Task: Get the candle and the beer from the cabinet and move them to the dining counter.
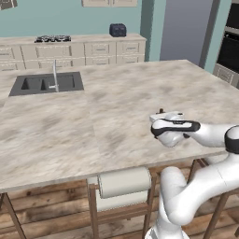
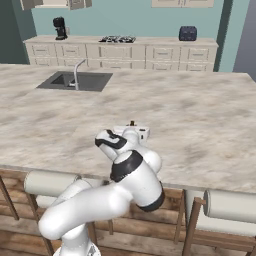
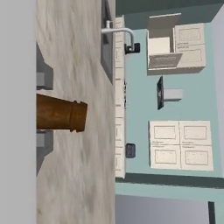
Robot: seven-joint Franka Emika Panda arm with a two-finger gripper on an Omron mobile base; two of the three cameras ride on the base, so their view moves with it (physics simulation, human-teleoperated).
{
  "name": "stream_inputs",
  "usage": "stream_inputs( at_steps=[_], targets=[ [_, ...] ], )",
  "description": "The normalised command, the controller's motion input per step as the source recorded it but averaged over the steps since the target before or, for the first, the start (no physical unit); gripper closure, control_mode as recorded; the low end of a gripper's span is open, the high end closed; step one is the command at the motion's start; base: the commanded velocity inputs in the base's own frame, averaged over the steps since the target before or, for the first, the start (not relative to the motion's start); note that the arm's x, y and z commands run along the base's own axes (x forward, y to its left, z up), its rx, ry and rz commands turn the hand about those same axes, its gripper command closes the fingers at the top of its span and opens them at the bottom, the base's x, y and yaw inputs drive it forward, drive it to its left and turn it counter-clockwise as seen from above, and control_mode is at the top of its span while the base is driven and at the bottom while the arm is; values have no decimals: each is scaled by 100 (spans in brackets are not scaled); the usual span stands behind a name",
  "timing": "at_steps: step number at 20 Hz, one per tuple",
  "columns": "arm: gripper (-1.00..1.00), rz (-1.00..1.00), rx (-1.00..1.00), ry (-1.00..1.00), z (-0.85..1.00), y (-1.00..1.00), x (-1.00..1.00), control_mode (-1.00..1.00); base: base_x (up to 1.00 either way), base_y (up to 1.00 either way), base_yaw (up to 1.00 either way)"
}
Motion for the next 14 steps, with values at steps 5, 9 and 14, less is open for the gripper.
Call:
stream_inputs(
  at_steps=[5,9,14],
  targets=[
    [100,0,-1,-7,-29,5,-21,-100,0,0,0],
    [100,0,-9,-4,-33,25,-20,-100,0,0,0],
    [100,0,-9,-5,-25,27,-11,-100,0,0,0]
  ],
)
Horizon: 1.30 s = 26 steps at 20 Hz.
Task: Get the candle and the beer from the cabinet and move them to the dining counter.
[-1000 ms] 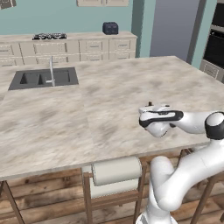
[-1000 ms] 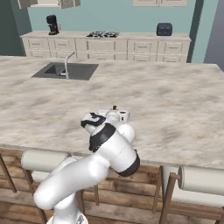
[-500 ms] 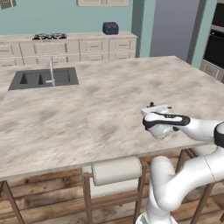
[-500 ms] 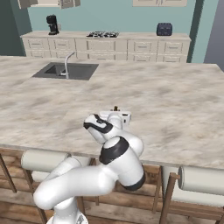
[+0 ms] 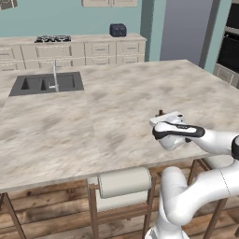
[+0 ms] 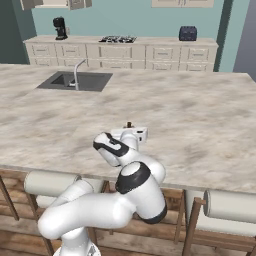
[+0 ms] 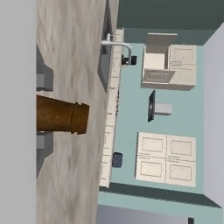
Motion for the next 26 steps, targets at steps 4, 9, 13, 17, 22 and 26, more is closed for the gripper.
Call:
stream_inputs(
  at_steps=[4,9,13,17,22,26],
  targets=[
    [100,0,-1,0,-6,12,-1,-100,0,0,0],
    [-100,0,0,0,0,0,0,-100,0,0,0],
    [-100,0,0,0,0,0,0,-100,0,0,0],
    [-100,0,0,0,0,0,0,-100,0,0,0],
    [-100,-3,0,0,23,0,-12,-100,0,0,0],
    [-100,-9,-2,4,50,0,-26,-100,0,0,0]
  ],
)
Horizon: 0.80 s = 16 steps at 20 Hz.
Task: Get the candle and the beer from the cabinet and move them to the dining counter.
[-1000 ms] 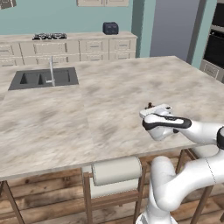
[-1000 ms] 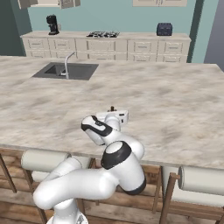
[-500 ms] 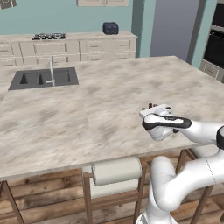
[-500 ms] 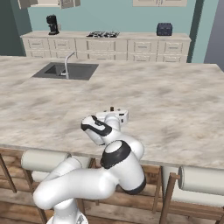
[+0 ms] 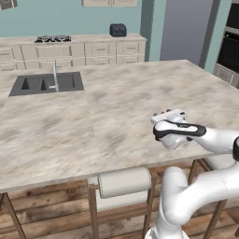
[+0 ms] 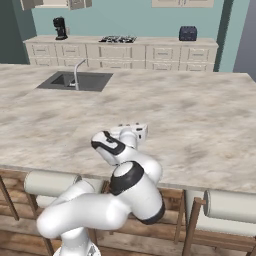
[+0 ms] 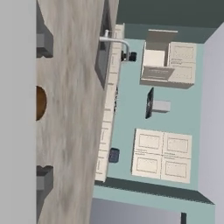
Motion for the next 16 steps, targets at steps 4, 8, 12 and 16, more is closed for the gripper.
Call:
stream_inputs(
  at_steps=[4,8,12,16],
  targets=[
    [-100,-11,-2,12,70,0,-29,-100,0,0,0],
    [-100,-9,-2,17,79,0,-19,-100,0,0,0],
    [-100,-6,-1,17,78,3,-26,-100,0,0,0],
    [-100,-4,0,18,81,2,-39,-100,0,0,0]
  ],
)
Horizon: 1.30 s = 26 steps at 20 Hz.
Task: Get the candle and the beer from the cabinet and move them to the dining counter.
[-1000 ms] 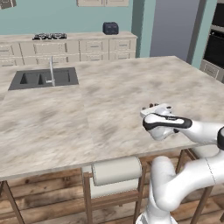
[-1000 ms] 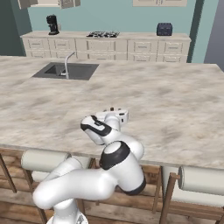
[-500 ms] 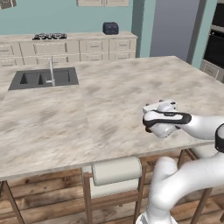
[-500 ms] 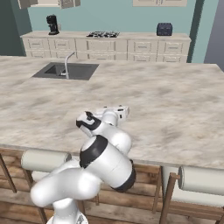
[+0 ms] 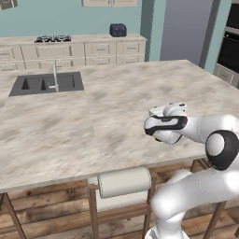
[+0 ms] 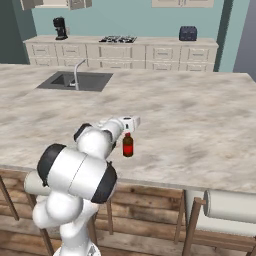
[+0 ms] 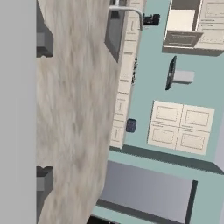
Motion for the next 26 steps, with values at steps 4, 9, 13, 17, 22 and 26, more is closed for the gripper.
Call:
stream_inputs(
  at_steps=[4,9,13,17,22,26],
  targets=[
    [-100,-2,0,18,85,3,-28,-100,0,0,0],
    [-100,-1,1,19,94,17,-1,-100,0,0,0],
    [-100,0,4,22,92,-2,-3,-100,0,0,0],
    [-100,0,14,15,73,-15,-30,-100,0,0,0],
    [-100,0,18,12,63,0,-36,-100,0,0,0],
    [-100,0,11,2,19,0,-86,-100,0,0,0]
  ],
)
